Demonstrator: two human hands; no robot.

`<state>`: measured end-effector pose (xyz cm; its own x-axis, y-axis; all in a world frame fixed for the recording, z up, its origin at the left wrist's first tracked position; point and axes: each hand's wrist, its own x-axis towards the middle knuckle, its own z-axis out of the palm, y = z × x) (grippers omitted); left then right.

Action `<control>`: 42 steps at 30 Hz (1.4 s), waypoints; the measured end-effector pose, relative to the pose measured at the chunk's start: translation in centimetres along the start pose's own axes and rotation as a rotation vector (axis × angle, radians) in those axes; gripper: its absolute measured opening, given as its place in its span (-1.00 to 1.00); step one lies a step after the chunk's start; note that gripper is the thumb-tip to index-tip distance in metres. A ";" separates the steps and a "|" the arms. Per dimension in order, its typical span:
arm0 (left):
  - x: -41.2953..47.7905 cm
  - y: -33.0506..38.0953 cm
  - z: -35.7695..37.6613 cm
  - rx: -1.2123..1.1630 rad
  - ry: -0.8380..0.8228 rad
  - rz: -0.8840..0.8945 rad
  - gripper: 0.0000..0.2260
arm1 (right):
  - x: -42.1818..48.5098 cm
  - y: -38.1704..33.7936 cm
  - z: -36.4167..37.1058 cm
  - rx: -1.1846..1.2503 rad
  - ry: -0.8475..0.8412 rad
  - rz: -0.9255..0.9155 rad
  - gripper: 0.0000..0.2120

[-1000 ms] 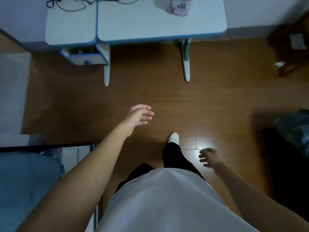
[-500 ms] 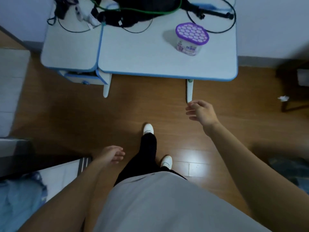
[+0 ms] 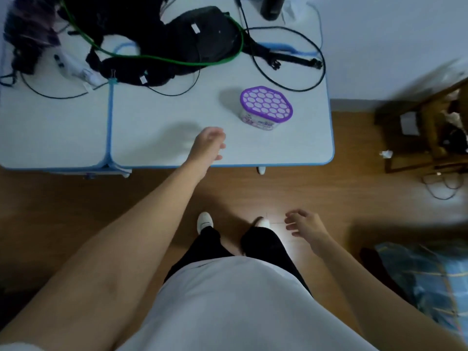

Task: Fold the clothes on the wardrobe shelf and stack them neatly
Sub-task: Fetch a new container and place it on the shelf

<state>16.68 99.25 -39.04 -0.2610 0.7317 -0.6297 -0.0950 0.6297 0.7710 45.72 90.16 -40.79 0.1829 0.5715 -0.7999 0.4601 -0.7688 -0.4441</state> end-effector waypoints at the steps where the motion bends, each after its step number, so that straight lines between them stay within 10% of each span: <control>1: 1.4 1.8 1.1 0.007 0.014 0.043 -0.79 | 0.4 -0.8 -0.3 0.007 -0.002 0.007 -0.84; 6: 6.8 7.4 6.2 0.123 0.020 0.176 -0.97 | 3.4 -7.1 -1.8 0.073 -0.042 -0.117 -0.84; 17: 7.5 5.2 10.4 0.059 0.282 0.063 -0.70 | 14.2 -22.0 -6.2 0.119 -0.179 -0.344 -0.71; 24: 6.2 3.6 12.5 -0.255 0.365 -0.070 -0.78 | 18.0 -22.1 -5.7 0.082 -0.459 -0.301 -0.70; 42: -3.3 -4.9 10.5 -0.680 0.472 -0.196 -0.90 | 11.6 -16.8 -0.3 -0.245 -0.494 -0.532 -0.66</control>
<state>28.08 96.52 -41.72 -0.5383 0.3456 -0.7686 -0.6975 0.3292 0.6365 40.34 109.79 -42.46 -0.5005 0.6080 -0.6163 0.5673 -0.3074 -0.7640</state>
